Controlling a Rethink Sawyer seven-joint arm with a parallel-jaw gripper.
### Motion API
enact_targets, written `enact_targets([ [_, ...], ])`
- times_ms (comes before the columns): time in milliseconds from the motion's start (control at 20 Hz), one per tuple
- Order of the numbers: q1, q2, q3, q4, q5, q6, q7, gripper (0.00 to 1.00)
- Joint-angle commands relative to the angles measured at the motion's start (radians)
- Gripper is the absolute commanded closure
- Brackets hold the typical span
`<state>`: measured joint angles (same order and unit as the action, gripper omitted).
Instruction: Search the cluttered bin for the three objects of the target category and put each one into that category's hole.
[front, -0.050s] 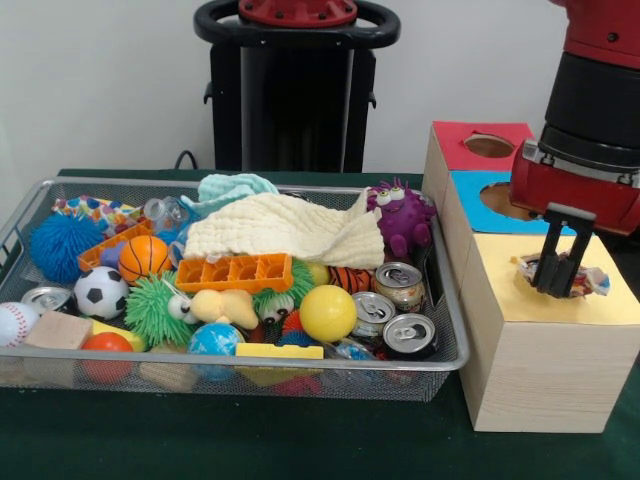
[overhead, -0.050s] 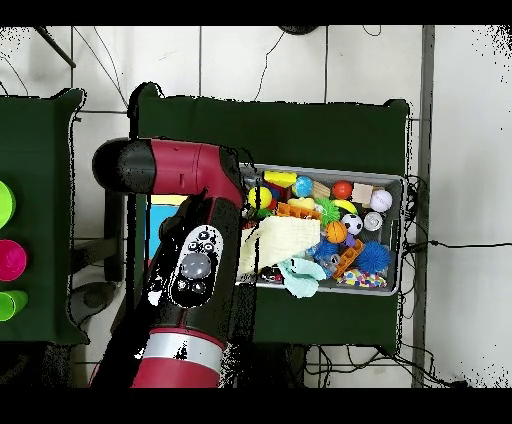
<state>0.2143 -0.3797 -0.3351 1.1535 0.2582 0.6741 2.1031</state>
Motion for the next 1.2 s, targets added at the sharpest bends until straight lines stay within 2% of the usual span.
enact_targets([
  [50, -0.020, 0.017, 0.072, 0.102, -0.008, 0.041, 0.132, 1.00],
  [550, -0.024, 0.004, 0.100, 0.127, 0.019, 0.097, 0.136, 1.00],
  [1200, -0.014, 0.000, 0.103, 0.166, -0.009, 0.163, 0.096, 1.00],
])
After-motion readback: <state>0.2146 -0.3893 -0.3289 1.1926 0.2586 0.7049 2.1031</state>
